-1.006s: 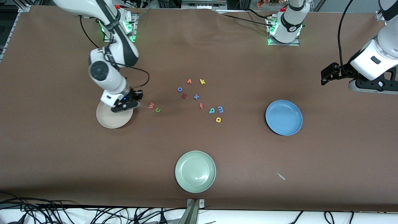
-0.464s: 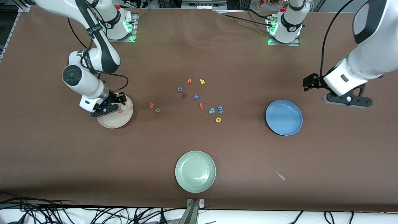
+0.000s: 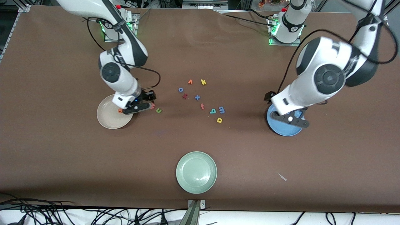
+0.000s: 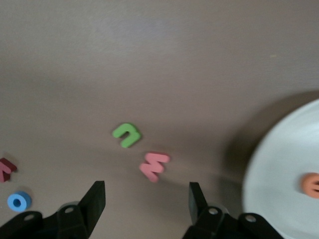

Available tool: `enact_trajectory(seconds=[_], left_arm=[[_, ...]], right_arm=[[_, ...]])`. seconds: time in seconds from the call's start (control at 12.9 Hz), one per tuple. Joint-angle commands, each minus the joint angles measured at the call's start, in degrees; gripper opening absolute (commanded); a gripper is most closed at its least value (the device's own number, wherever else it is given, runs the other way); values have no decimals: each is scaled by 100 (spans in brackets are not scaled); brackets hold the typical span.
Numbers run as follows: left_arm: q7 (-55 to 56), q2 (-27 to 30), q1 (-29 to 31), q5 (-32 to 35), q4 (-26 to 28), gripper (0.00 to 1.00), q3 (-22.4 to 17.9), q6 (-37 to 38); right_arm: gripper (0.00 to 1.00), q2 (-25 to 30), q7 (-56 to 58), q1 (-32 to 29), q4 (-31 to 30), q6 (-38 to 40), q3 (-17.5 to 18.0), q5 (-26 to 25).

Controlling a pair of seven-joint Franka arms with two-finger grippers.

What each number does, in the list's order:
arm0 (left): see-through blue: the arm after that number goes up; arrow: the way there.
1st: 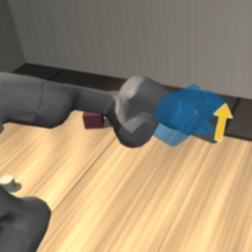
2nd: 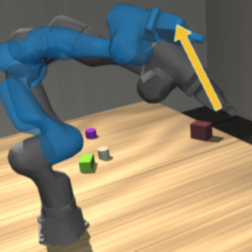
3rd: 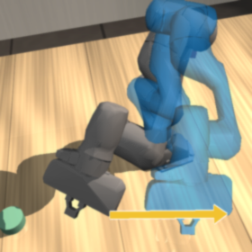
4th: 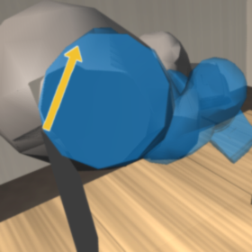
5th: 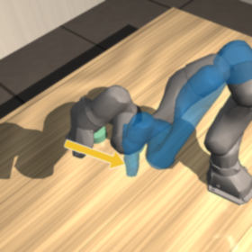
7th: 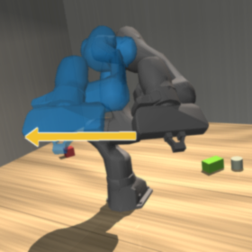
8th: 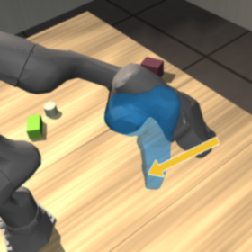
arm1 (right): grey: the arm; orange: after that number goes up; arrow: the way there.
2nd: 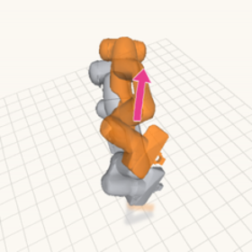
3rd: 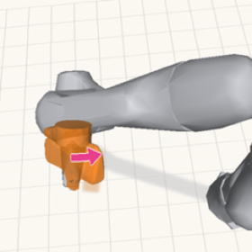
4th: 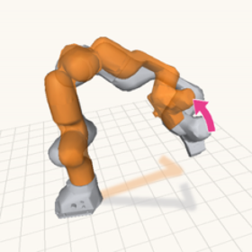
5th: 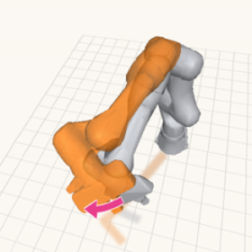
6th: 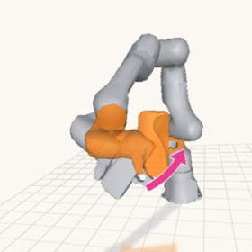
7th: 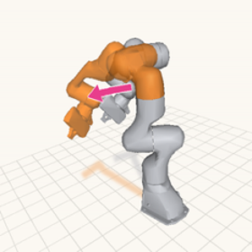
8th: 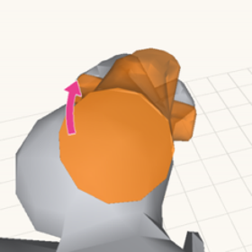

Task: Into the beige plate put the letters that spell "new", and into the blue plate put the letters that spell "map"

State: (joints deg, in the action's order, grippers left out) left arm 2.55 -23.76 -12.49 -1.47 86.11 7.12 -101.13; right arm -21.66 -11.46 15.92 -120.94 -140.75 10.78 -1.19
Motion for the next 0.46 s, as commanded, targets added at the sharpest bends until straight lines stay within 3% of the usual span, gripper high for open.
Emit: enact_trajectory(seconds=[0.0,0.39], left_arm=[[78,-697,-104,-511,-341,100,-35,-703],[1465,-1603,-964,-451,-358,98,-79,-2259]], right_arm=[[76,-277,-243,8,141,-119,-15,-390],[75,-453,-234,8,-158,-770,-15,-399]])
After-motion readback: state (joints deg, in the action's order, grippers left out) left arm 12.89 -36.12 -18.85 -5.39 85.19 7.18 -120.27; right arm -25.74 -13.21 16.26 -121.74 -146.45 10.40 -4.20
